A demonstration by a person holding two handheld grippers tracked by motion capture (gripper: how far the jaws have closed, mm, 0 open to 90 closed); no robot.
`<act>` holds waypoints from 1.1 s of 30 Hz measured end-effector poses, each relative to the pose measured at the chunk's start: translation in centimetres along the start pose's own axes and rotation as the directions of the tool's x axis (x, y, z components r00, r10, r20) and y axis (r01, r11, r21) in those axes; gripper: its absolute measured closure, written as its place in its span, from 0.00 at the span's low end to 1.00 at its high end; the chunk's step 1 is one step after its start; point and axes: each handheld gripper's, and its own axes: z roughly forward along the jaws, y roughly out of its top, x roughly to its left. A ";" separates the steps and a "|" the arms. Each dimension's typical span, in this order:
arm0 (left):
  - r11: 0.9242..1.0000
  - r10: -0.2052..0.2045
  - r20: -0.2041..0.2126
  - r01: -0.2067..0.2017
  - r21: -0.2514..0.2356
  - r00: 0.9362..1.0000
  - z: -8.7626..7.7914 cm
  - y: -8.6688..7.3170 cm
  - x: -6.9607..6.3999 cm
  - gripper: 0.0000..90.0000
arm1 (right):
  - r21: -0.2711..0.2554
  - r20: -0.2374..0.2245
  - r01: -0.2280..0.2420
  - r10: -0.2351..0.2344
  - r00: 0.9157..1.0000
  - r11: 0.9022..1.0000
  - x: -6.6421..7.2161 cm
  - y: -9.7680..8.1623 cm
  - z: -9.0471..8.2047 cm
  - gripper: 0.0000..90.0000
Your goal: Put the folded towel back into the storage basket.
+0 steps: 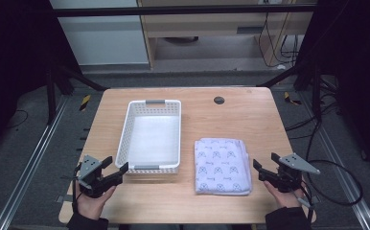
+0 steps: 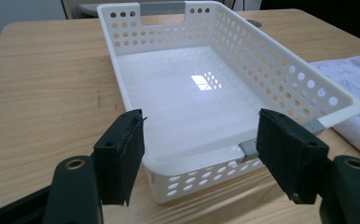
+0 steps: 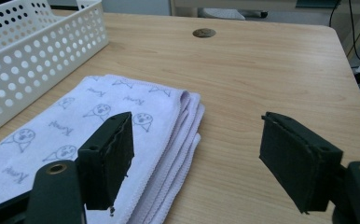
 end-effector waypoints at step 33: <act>0.994 0.062 0.101 -0.053 -0.096 0.993 2.9 7.2 -7.0 0.35 | -0.119 -0.018 -0.025 0.023 1.000 0.993 0.7 7.1 0.1 0.28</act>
